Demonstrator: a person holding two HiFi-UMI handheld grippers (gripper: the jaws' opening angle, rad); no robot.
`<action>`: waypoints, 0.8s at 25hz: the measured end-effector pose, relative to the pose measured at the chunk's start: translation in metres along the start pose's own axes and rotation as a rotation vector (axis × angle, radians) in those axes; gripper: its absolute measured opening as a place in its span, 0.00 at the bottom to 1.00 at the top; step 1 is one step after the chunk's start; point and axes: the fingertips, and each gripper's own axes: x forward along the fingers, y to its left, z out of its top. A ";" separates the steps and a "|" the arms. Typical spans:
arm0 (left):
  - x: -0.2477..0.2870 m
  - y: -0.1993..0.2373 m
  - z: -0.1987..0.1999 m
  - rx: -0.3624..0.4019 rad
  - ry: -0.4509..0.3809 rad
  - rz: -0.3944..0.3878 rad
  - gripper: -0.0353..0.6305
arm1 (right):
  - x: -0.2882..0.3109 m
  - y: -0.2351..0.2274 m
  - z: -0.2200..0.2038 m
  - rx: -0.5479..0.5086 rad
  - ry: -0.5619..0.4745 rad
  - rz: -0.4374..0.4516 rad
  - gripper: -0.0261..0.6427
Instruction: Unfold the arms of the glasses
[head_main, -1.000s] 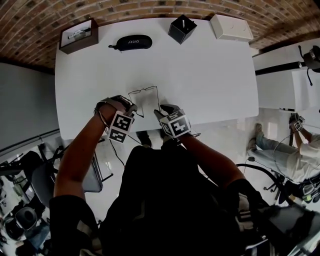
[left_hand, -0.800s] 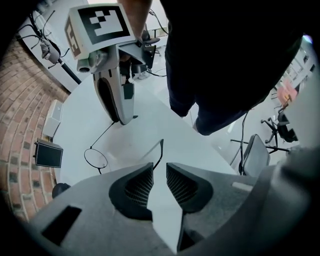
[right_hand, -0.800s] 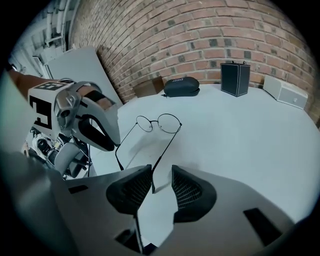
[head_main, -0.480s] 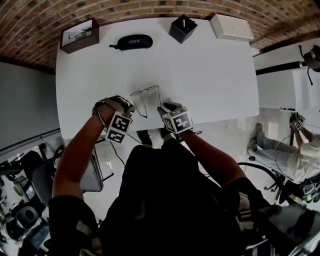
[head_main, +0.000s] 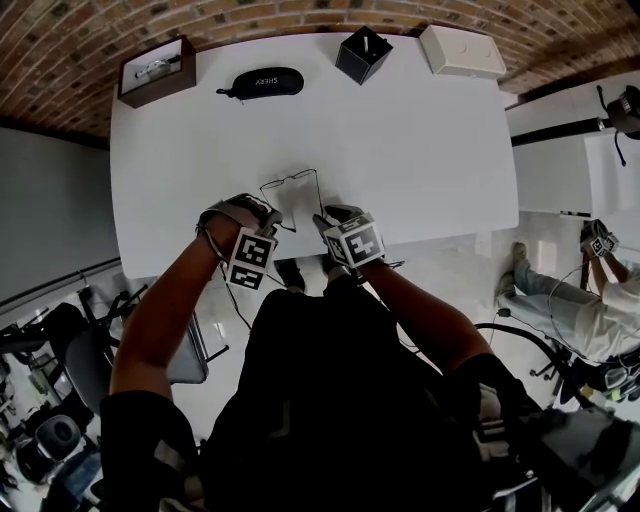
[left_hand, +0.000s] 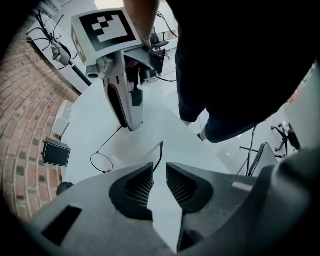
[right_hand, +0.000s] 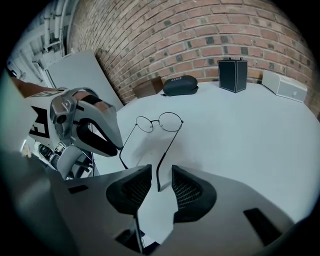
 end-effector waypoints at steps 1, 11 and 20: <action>0.000 0.002 0.001 -0.001 -0.002 0.004 0.18 | 0.000 -0.001 0.000 0.003 0.002 -0.001 0.21; 0.005 0.001 0.008 -0.017 0.024 -0.039 0.20 | 0.002 0.000 -0.003 0.006 0.011 0.004 0.21; 0.001 0.015 0.009 -0.024 0.012 0.036 0.25 | 0.012 0.000 -0.012 0.023 0.004 0.026 0.21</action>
